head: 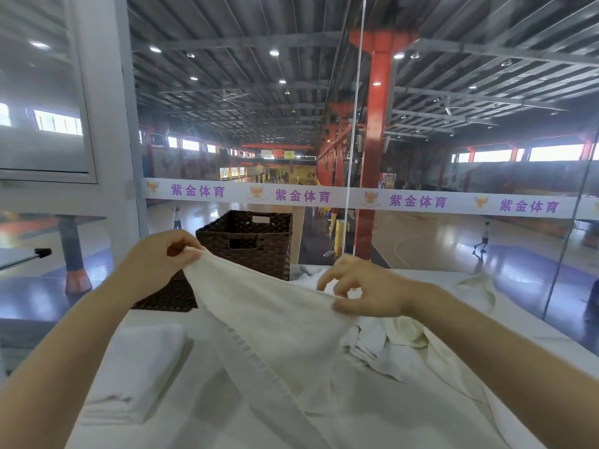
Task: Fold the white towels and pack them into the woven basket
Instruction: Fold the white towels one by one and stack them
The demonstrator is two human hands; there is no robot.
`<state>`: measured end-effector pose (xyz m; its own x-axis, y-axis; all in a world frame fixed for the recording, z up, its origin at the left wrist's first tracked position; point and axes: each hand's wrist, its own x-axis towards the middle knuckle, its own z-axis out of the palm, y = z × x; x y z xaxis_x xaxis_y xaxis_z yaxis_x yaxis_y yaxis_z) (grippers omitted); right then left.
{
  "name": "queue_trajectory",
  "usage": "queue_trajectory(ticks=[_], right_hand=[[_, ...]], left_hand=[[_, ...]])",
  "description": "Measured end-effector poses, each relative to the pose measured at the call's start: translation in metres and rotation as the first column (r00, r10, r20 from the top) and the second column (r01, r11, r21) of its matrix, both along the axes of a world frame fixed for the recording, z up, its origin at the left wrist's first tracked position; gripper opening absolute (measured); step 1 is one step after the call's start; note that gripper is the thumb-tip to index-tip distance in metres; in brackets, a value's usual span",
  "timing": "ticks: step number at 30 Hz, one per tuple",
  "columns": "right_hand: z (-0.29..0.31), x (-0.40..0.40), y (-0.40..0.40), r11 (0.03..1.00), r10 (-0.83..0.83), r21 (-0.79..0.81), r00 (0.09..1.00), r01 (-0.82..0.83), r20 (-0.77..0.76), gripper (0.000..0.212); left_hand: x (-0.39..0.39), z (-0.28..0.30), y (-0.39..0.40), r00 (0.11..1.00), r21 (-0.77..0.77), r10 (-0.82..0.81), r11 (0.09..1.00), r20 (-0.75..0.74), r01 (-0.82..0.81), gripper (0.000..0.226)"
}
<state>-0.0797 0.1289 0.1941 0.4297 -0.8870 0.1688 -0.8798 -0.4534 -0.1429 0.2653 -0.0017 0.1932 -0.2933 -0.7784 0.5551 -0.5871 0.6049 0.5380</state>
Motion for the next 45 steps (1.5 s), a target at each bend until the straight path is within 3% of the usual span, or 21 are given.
queue_trajectory(ticks=[4,8,12,15,19,23,27,29,31,34,37,41,45], right_hand=[[0.001,0.044,0.014,0.970,0.240,-0.006,0.943,-0.245,0.230,0.023],[0.005,0.062,0.015,0.931,0.123,0.274,0.914,-0.241,0.386,0.041],[0.007,0.051,0.005,0.937,-0.017,0.348,0.991,-0.031,0.134,0.032],[0.008,0.028,-0.002,0.929,-0.102,0.354,0.994,0.106,-0.033,0.016],[-0.008,0.016,-0.011,0.949,-0.101,0.307,0.991,0.069,0.090,0.012],[-0.035,0.048,-0.029,0.968,-0.037,0.249,0.951,-0.043,0.308,0.026],[-0.073,0.078,-0.053,0.976,-0.029,0.216,0.975,-0.019,0.219,0.065],[-0.088,0.083,-0.066,0.970,-0.081,0.243,0.962,0.016,0.259,0.072],[-0.101,0.083,-0.076,0.936,-0.148,0.351,0.942,0.035,0.301,0.062],[-0.111,0.079,-0.080,0.883,-0.170,0.469,0.933,0.001,0.318,0.024],[-0.112,0.073,-0.073,0.832,-0.169,0.553,0.934,-0.036,0.315,0.007],[-0.110,0.057,-0.064,0.714,-0.229,0.689,0.889,-0.123,0.396,0.015],[-0.105,0.036,-0.064,0.810,-0.317,0.584,0.799,-0.053,0.512,0.028]], left_hand=[[0.000,0.014,-0.003,0.968,0.035,-0.015,0.999,-0.251,0.025,0.015],[-0.010,0.020,-0.009,0.955,0.049,-0.023,0.998,-0.296,0.040,0.019],[-0.010,0.022,-0.023,0.933,0.033,0.020,0.999,-0.359,-0.009,0.024],[-0.003,0.025,-0.032,0.903,0.032,0.072,0.997,-0.423,-0.065,0.027],[-0.003,0.026,-0.036,0.906,0.040,0.023,0.999,-0.422,-0.006,0.032],[-0.018,0.024,-0.030,0.913,0.041,-0.020,0.998,-0.408,0.041,0.028],[-0.022,0.019,-0.027,0.901,0.041,-0.035,0.997,-0.432,0.059,0.022],[-0.021,0.018,-0.026,0.901,0.028,-0.060,0.996,-0.429,0.079,0.020],[-0.019,0.017,-0.026,0.900,0.021,-0.068,0.996,-0.431,0.085,0.020],[-0.014,0.018,-0.029,0.898,0.029,-0.065,0.996,-0.436,0.086,0.021],[-0.012,0.019,-0.030,0.887,0.030,-0.046,0.997,-0.460,0.067,0.020],[-0.016,0.019,-0.028,0.881,0.032,0.001,0.999,-0.473,0.016,0.017],[-0.013,0.019,-0.028,0.843,0.001,0.023,1.000,-0.537,-0.027,0.019]])
